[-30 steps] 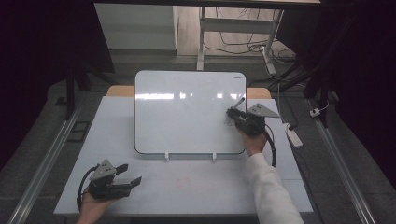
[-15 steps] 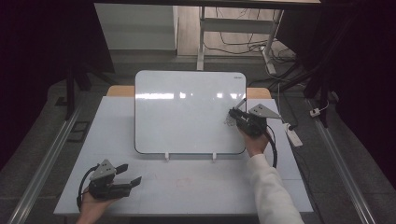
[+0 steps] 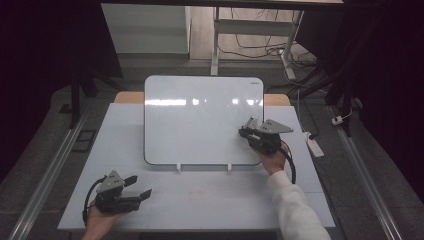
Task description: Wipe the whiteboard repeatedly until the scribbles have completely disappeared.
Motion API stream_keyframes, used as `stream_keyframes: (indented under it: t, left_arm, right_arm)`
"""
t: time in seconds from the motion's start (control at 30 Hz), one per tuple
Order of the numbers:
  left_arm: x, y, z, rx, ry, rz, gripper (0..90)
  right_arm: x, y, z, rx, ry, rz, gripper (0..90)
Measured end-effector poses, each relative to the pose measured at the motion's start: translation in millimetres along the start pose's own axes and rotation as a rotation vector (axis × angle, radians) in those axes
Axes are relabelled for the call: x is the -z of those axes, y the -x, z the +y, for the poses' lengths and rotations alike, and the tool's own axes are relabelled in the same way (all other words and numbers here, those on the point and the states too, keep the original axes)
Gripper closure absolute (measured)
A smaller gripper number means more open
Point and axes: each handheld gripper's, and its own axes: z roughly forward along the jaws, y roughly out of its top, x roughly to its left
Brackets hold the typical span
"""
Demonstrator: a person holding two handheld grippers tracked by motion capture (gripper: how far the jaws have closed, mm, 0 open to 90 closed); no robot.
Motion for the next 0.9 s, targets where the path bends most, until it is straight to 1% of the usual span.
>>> stream_keyframes:
  t: [0.03, 0.07, 0.1, 0.13, 0.17, 0.2, 0.23, 0.3, 0.33, 0.37, 0.4, 0.47, 0.5, 0.53, 0.57, 0.6, 0.63, 0.67, 0.7, 0.73, 0.77, 0.8, 0.83, 0.87, 0.9]
  left_arm:
    - [0.1, 0.6, 0.1, -0.003, 0.000, 0.000, 25.3]
    - [0.3, 1.5, 0.2, -0.005, 0.001, -0.001, 25.3]
    - [0.6, 2.3, 0.3, -0.007, 0.002, -0.002, 25.3]
    - [0.9, 2.6, 0.4, -0.009, 0.003, -0.002, 25.3]
    - [1.3, 2.9, 0.5, -0.009, 0.004, -0.002, 25.3]
    - [1.6, 2.6, 0.3, -0.009, 0.006, -0.004, 25.3]
    - [1.7, 1.8, 0.0, -0.007, 0.006, -0.002, 25.3]
    - [1.7, -0.4, -0.8, -0.002, 0.003, 0.000, 25.3]
    - [1.7, -1.4, -1.1, 0.002, 0.003, 0.000, 25.3]
    - [1.7, -1.9, -1.1, 0.004, 0.002, 0.000, 25.3]
    - [1.8, -1.8, -1.0, 0.003, 0.003, 0.001, 25.3]
    - [2.4, -0.3, -0.4, 0.000, 0.007, -0.001, 25.3]
    - [2.7, 0.5, -0.2, -0.003, 0.008, -0.001, 25.3]
    - [2.8, 1.2, -0.1, -0.005, 0.009, 0.000, 25.3]
    - [2.9, 1.4, -0.2, -0.006, 0.009, 0.000, 25.3]
    - [2.8, 1.0, -0.4, -0.006, 0.008, -0.003, 25.3]
    - [2.5, 0.4, -0.6, -0.004, 0.007, 0.000, 25.3]
    - [2.3, -0.4, -0.9, -0.002, 0.006, -0.001, 25.3]
    - [2.2, -0.9, -1.0, 0.000, 0.005, 0.000, 25.3]
    - [2.2, -1.2, -1.0, 0.002, 0.005, 0.000, 25.3]
    - [2.1, -1.0, -0.8, 0.000, 0.005, 0.000, 25.3]
    - [2.1, -0.3, -0.5, -0.001, 0.006, -0.001, 25.3]
    - [2.3, 0.6, -0.2, -0.003, 0.007, -0.002, 25.3]
    - [2.5, 1.5, 0.0, -0.005, 0.008, -0.002, 25.3]
    - [2.7, 2.1, 0.0, -0.007, 0.008, -0.002, 25.3]
  right_arm:
    - [0.2, 3.4, 1.5, -0.007, 0.003, -0.001, 77.7]
    - [1.2, 7.5, 4.2, -0.016, 0.017, -0.043, 77.7]
    - [2.3, 12.8, 7.3, -0.035, 0.036, -0.079, 77.7]
    - [4.0, 18.9, 9.5, -0.061, 0.055, -0.101, 77.7]
    - [4.6, 22.3, 10.2, -0.086, 0.069, -0.106, 77.7]
    - [4.1, 22.7, 9.2, -0.103, 0.077, -0.103, 77.7]
    - [2.5, 18.7, 7.2, -0.089, 0.066, -0.074, 77.7]
    - [-0.6, 4.3, 1.3, -0.024, 0.024, -0.003, 77.7]
    - [-1.1, -1.0, -1.8, 0.003, 0.008, 0.020, 77.7]
    - [-0.9, -2.7, -2.9, 0.010, 0.005, 0.017, 77.7]
    - [-0.5, -0.1, -1.5, 0.005, 0.001, 0.016, 77.7]
    - [1.0, 8.5, 3.2, -0.027, 0.040, -0.056, 77.7]
    - [2.0, 13.6, 5.6, -0.050, 0.057, -0.082, 77.7]
    - [2.0, 17.3, 6.7, -0.071, 0.069, -0.083, 77.7]
    - [1.6, 16.7, 6.7, -0.073, 0.067, -0.083, 77.7]
    - [1.4, 13.3, 6.1, -0.056, 0.050, -0.064, 77.7]
    - [0.4, 1.9, 1.5, 0.003, 0.008, -0.007, 77.7]
    - [0.4, 1.9, 1.5, 0.003, 0.008, -0.007, 77.7]
    - [0.7, -1.7, -1.1, 0.031, -0.009, 0.005, 77.7]
    - [1.7, -1.3, -2.2, 0.038, -0.015, 0.006, 77.7]
    - [3.3, 3.1, -1.4, 0.025, -0.007, -0.006, 77.7]
    - [5.9, 8.7, 0.1, -0.003, 0.019, -0.052, 77.7]
    - [8.7, 15.3, 1.1, -0.040, 0.044, -0.088, 77.7]
    - [10.4, 20.3, 1.2, -0.075, 0.057, -0.096, 77.7]
    - [10.6, 20.2, 0.3, -0.089, 0.060, -0.093, 77.7]
